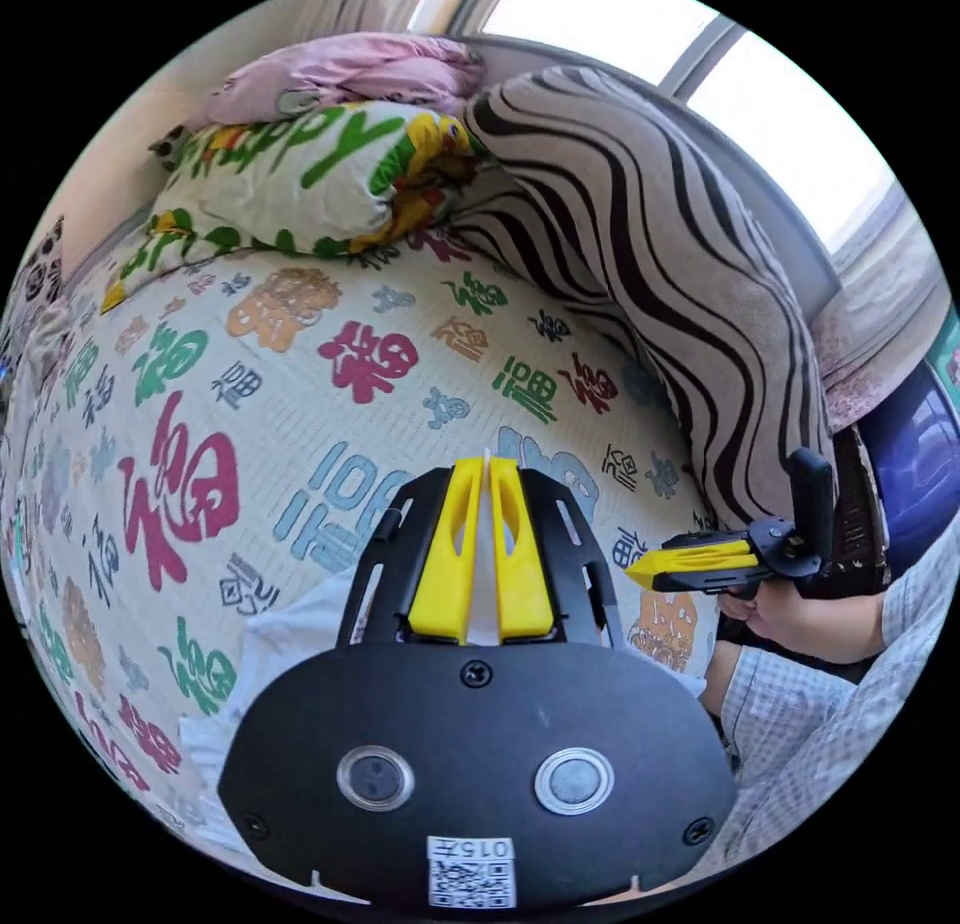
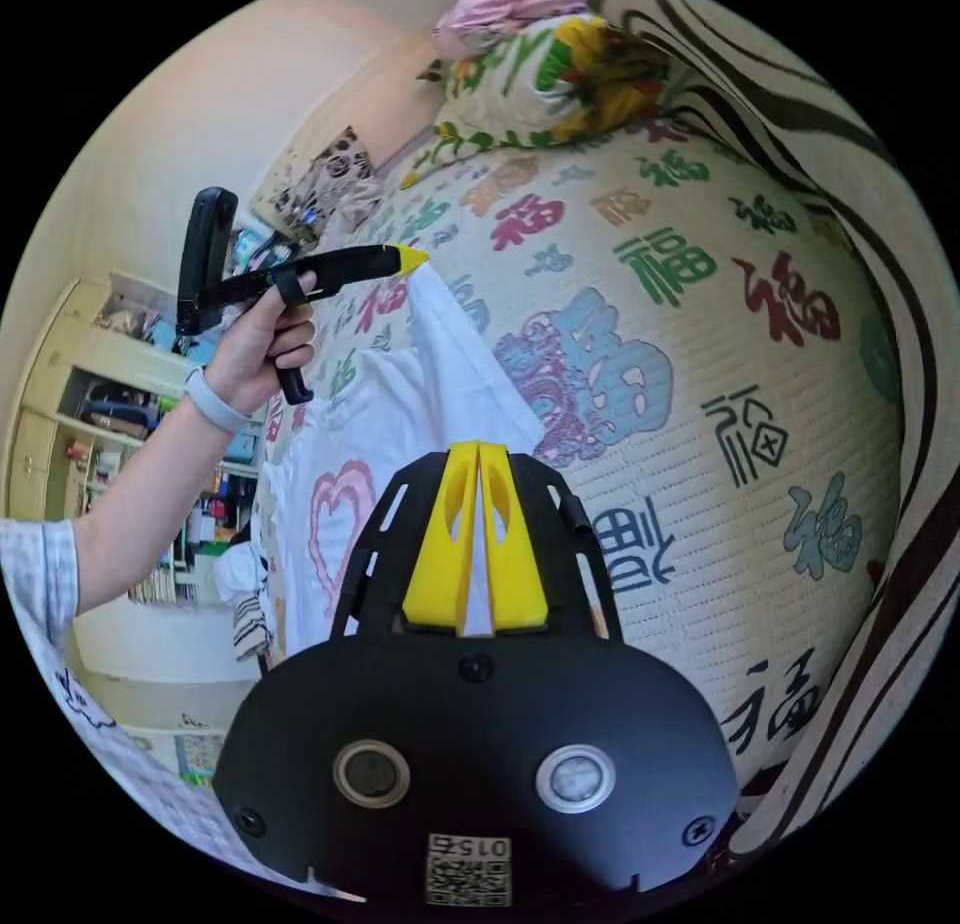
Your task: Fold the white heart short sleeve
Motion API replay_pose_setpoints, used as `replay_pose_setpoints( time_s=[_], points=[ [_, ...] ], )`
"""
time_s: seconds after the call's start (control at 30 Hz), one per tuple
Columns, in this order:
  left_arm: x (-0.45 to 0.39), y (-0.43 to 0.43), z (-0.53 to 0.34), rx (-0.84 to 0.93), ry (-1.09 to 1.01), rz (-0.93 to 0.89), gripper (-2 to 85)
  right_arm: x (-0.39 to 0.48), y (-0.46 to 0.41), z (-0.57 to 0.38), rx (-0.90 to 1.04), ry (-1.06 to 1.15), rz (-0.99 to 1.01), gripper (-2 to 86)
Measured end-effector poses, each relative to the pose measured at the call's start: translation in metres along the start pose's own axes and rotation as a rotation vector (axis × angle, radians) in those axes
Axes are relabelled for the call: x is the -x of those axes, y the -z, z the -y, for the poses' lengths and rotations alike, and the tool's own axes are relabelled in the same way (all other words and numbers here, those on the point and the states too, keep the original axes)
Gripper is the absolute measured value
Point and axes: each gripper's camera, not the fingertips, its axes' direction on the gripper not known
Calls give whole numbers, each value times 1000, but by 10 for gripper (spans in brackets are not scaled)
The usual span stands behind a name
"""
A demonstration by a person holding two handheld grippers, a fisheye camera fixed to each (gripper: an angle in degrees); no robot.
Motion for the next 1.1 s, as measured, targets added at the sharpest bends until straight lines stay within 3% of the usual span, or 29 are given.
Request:
replay_pose_setpoints(
  time_s=[0.13,0.27,0.43,0.73,1.1],
  points=[
    [41,30,-76,-37,100,-14,2,47,-19,3,43,138,-61,-8],
    [69,26,-123,-17,172,-48,1,46,-49,20,57,91,-125,7],
    [94,4,-161,43,210,-49,-1,53,-102,63,212,143,-122,61],
    [114,-6,-174,33,225,-40,-1,102,-124,94,257,275,-161,3],
    [128,-12,-192,68,245,0,0,160,-127,86,288,379,-164,-4]
  ],
)
